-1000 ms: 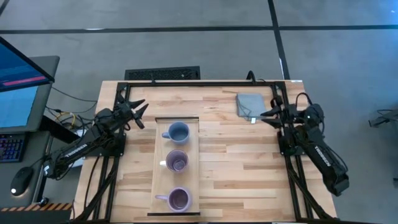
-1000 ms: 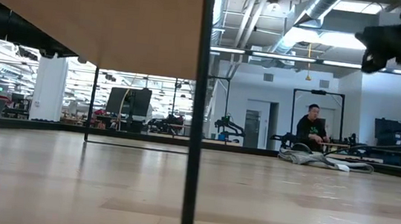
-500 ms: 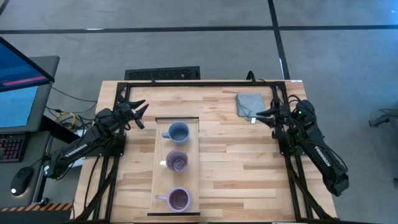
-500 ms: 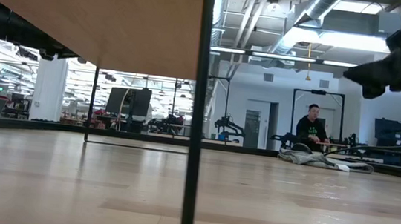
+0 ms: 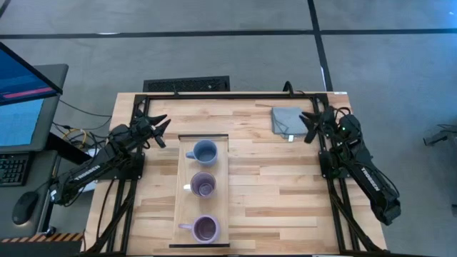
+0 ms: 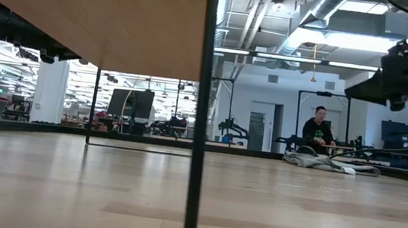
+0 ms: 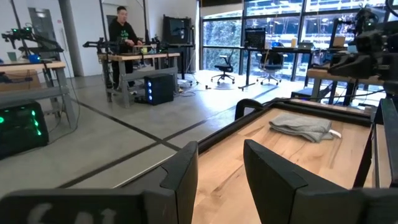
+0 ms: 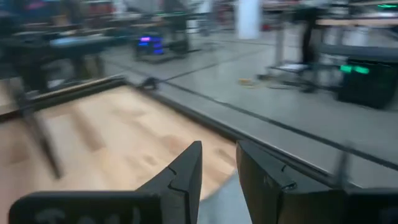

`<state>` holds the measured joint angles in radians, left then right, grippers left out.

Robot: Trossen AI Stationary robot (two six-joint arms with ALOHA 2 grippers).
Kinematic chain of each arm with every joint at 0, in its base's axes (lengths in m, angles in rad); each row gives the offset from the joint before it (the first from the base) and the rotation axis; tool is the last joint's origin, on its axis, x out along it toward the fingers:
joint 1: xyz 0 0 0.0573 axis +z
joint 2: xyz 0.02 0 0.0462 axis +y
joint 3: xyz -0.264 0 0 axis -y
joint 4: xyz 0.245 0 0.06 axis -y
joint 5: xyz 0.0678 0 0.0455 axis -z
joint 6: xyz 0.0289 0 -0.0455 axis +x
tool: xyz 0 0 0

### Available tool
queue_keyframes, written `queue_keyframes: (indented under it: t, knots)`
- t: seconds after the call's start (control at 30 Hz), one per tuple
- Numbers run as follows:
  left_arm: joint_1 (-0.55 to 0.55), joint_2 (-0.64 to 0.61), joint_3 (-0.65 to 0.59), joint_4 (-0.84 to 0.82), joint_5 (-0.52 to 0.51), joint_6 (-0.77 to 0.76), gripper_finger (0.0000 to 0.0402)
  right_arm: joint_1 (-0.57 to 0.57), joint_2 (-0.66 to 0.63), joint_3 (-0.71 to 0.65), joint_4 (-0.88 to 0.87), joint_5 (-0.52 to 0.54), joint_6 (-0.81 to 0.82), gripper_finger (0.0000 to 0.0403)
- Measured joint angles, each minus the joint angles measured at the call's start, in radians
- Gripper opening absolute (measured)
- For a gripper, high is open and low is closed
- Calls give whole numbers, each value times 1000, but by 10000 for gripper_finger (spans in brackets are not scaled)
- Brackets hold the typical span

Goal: Stack small to large cups/mugs on shelf
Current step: Return to Home Position

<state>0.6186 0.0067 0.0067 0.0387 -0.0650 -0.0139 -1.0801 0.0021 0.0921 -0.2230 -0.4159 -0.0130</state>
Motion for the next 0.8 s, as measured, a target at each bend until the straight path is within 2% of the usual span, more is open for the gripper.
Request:
queue_keyframes:
  t: [0.13, 0.27, 0.4, 0.47, 0.53, 0.7, 0.8]
  knots:
    - [0, 0, 0, 0, 0, 3, 121, 0, 0, 0, -16, 110, 105, 123]
    - [0, 0, 0, 0, 0, 6, 121, 0, 0, 0, -16, 110, 129, 123]
    - [0, 0, 0, 0, 0, 7, 121, 0, 0, 0, -18, 101, 265, 123]
    - [0, 0, 0, 0, 0, 8, 121, -1, 0, 0, -15, 112, 268, 123]
    - [0, 0, 0, 0, 0, 9, 121, -2, 0, 0, -13, 189, 302, 123]
    - [0, 0, 0, 0, 0, -8, 121, 13, 0, 1, -37, 520, 354, 123]
    - [0, 0, 0, -2, 8, 4, 121, 32, 0, 1, -40, 570, 351, 123]
